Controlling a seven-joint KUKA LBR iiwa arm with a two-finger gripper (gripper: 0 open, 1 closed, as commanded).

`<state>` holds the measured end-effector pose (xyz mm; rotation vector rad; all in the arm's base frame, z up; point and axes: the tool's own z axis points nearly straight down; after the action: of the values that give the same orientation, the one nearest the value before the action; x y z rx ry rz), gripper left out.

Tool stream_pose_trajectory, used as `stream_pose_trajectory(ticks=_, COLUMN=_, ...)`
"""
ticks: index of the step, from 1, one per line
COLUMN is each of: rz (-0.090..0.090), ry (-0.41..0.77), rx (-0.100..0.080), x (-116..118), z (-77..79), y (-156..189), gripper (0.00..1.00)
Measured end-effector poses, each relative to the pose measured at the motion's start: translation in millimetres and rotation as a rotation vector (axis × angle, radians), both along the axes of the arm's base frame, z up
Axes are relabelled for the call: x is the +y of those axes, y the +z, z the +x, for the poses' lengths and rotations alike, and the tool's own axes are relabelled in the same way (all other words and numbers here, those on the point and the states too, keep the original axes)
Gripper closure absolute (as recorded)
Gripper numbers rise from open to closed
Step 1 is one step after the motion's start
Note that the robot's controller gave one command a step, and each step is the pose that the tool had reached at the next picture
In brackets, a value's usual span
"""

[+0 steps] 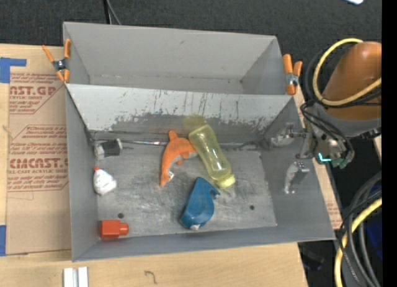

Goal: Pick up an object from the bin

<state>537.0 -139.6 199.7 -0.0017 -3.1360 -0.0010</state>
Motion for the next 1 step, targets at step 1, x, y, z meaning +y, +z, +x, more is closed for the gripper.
stream_pose_trajectory(ticks=1, rz=-0.001, ry=0.001, rx=-0.007, x=0.5, z=1.8, y=3.7, gripper=0.0)
